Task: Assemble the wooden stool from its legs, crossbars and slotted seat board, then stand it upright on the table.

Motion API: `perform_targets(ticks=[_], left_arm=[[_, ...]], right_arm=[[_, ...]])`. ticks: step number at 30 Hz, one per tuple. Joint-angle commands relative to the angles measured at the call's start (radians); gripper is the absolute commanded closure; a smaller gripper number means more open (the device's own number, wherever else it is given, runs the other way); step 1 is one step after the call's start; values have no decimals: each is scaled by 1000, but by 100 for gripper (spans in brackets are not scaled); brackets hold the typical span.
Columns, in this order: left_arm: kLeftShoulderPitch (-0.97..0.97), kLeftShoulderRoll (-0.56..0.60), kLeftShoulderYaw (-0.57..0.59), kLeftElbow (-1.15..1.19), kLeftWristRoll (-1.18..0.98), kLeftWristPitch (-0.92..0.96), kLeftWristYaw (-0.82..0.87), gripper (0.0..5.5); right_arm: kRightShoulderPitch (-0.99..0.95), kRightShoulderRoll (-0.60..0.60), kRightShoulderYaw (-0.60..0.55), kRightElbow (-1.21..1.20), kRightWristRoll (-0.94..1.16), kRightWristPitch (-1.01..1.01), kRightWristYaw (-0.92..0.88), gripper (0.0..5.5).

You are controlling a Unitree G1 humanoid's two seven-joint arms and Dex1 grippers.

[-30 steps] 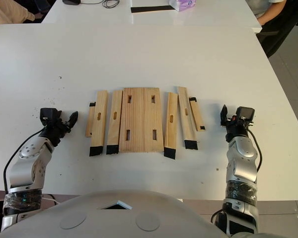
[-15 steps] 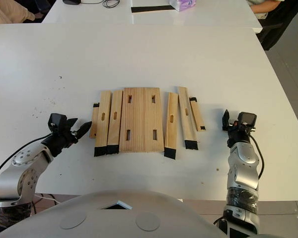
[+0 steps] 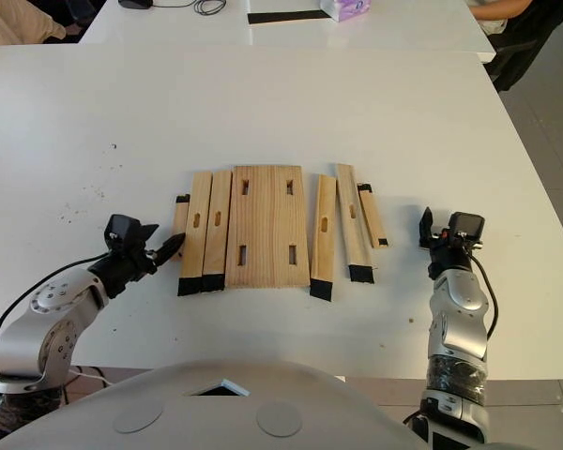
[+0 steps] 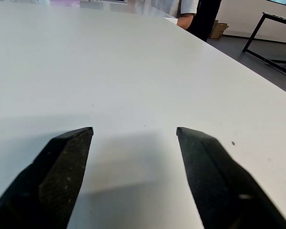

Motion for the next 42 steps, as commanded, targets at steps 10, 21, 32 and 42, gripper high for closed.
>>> perform_targets(ticks=[10, 21, 32, 42], left_arm=[[-24, 30, -23, 111, 52, 24, 37, 212], [-44, 74, 15, 83, -2, 121, 8, 212], [-32, 104, 33, 2, -67, 184, -33, 238], [-58, 113, 62, 39, -60, 178, -20, 391]], right_arm=[[3, 15, 6, 4, 3, 8, -6, 224], [31, 35, 0, -14, 2, 2, -20, 224], [43, 39, -1, -25, 0, 0, -24, 224], [53, 48, 4, -38, 0, 3, -35, 224]])
